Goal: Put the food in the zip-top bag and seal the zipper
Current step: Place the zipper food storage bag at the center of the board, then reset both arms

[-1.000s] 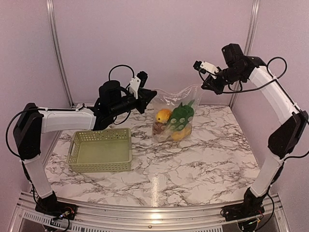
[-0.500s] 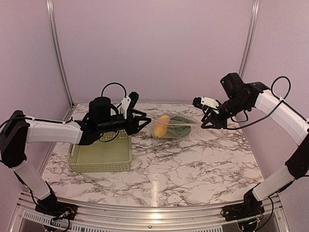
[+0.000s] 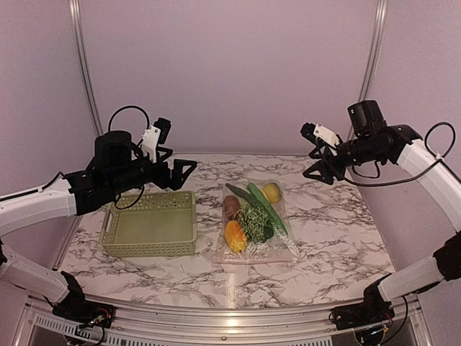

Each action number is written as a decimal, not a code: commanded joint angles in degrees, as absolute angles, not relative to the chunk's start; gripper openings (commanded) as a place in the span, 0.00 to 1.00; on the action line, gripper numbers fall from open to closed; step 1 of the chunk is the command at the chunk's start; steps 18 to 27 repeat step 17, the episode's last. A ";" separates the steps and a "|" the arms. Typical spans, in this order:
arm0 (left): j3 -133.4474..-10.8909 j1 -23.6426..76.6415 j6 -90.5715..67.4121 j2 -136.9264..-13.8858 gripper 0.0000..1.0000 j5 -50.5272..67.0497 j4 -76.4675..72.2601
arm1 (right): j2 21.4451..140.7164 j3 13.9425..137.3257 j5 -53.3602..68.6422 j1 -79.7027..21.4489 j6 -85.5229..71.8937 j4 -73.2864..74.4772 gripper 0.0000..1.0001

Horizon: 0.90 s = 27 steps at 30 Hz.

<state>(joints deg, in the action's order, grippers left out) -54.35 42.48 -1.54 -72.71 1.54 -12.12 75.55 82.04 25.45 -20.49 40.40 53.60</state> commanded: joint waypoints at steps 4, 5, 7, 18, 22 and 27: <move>-57.26 42.05 -7.74 -67.86 0.99 -27.51 1.95 | 73.98 76.84 17.10 -15.08 23.70 33.04 0.97; -57.83 41.72 -8.02 -67.63 0.99 -29.06 3.74 | 74.19 76.33 15.60 -14.76 21.70 31.52 0.98; -58.84 40.37 -8.00 -67.15 0.99 -29.24 6.53 | 74.34 74.95 11.32 -14.59 18.64 28.23 0.98; -58.24 38.75 -8.41 -63.22 0.99 -30.82 6.12 | 74.33 74.29 0.51 -14.11 14.82 23.09 0.99; -58.24 38.75 -8.41 -63.22 0.99 -30.82 6.12 | 74.33 74.29 0.51 -14.11 14.82 23.09 0.99; -58.24 38.75 -8.41 -63.22 0.99 -30.82 6.12 | 74.33 74.29 0.51 -14.11 14.82 23.09 0.99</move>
